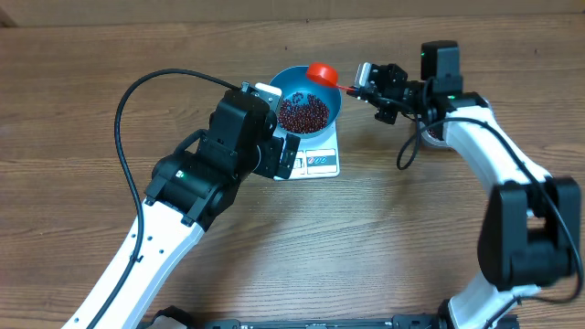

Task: Scoop item into bowl and weigh 150g on scale
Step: 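Raise the empty scoop and move it right back to the bean tub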

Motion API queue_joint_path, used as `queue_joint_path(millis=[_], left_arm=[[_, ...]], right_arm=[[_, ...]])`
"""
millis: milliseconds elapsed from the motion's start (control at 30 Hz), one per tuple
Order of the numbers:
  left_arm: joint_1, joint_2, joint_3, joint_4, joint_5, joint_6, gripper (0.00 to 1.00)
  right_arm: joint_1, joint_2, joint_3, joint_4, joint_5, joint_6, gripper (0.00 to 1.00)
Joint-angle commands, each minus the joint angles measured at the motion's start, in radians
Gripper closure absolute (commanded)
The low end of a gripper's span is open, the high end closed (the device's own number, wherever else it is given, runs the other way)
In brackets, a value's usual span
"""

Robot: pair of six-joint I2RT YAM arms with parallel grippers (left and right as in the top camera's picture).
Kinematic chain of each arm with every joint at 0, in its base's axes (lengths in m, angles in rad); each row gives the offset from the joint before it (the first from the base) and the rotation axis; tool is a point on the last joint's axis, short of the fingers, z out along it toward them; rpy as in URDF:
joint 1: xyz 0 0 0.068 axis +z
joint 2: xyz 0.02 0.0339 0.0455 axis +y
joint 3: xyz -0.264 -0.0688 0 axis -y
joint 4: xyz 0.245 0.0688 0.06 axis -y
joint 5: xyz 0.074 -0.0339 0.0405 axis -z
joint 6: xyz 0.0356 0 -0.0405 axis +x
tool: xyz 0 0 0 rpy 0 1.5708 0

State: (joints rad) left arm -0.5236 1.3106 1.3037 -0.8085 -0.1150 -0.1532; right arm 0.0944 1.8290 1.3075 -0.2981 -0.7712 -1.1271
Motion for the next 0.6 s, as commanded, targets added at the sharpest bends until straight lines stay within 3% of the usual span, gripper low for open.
queue_joint_path(millis=[0, 100, 367, 567], left_arm=[[0.002, -0.014, 0.021, 0.001, 0.008, 0.018, 0.00], [0.002, -0.014, 0.021, 0.001, 0.008, 0.018, 0.01], [0.002, -0.014, 0.021, 0.001, 0.008, 0.018, 0.01], [0.002, -0.014, 0.021, 0.001, 0.008, 0.018, 0.00]], right_arm=[[-0.018, -0.145, -0.001, -0.054, 0.003, 0.013, 0.96], [-0.031, -0.212, -0.001, -0.107, 0.055, 0.119, 0.96], [-0.107, -0.397, -0.001, -0.417, 0.145, 0.584, 0.96], [-0.165, -0.455, -0.001, -0.611, 0.147, 0.766, 0.96]])
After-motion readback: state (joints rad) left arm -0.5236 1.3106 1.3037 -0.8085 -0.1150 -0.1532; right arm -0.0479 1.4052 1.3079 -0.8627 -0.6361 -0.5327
